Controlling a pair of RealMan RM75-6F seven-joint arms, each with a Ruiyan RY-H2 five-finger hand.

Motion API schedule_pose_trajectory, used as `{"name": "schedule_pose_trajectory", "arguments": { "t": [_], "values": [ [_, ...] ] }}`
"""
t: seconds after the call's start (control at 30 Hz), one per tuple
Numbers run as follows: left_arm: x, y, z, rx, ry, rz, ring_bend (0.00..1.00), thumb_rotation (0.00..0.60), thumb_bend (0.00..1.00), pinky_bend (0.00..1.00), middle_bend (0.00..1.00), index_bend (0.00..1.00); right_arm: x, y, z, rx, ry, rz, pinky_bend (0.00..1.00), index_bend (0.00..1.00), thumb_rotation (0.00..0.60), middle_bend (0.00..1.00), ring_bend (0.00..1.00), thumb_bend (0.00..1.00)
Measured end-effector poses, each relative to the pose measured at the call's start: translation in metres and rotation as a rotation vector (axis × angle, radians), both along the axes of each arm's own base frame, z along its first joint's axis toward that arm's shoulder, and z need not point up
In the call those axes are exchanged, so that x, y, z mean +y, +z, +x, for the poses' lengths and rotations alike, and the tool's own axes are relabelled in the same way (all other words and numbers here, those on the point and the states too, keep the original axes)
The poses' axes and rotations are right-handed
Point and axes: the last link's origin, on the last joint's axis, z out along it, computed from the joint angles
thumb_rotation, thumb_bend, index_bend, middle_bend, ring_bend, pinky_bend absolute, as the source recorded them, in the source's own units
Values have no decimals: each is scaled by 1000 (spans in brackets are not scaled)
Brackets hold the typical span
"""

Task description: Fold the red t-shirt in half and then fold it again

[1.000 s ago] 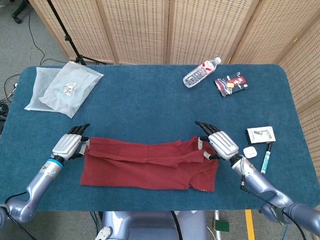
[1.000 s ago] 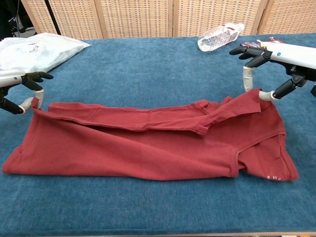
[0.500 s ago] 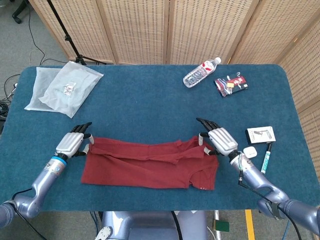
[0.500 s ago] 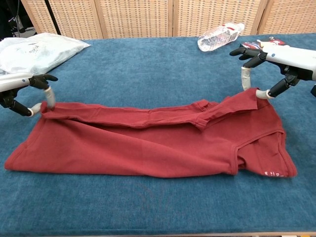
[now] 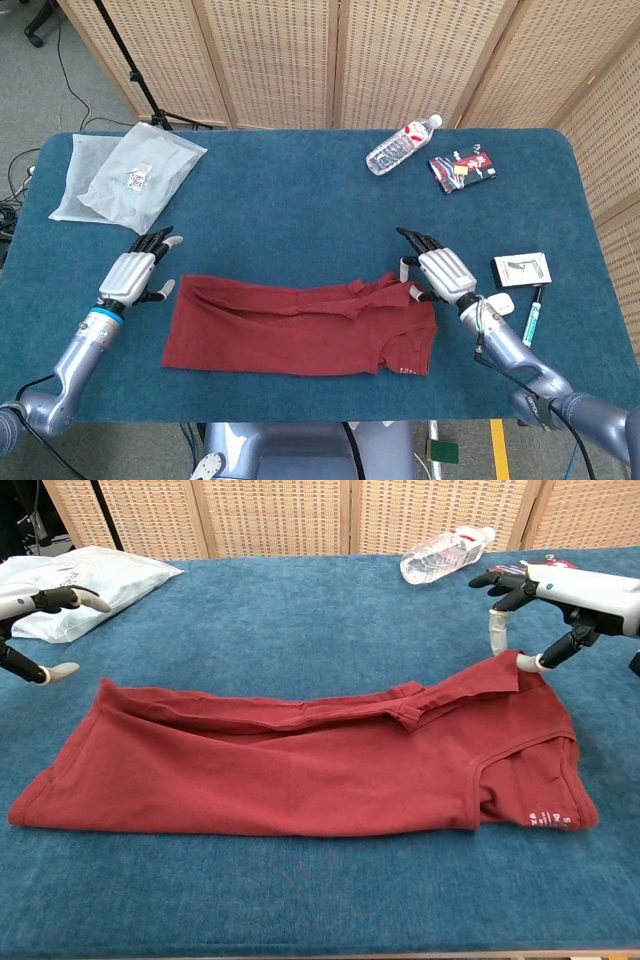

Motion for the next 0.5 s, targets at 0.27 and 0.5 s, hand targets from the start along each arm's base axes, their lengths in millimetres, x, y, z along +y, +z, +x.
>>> {"name": "schedule_pose_trajectory", "arguments": {
  "t": [0.27, 0.5],
  "values": [
    [3, 14, 0, -15, 17, 22, 0, 600, 394, 0, 0, 0, -8, -2, -4, 10, -33, -13, 104, 671, 600, 0, 0, 467],
    [0, 20, 0, -12, 12, 28, 0, 600, 402, 0, 0, 0, -16, -3, -7, 21, -70, -50, 104, 599, 600, 0, 0, 419]
  ]
}}
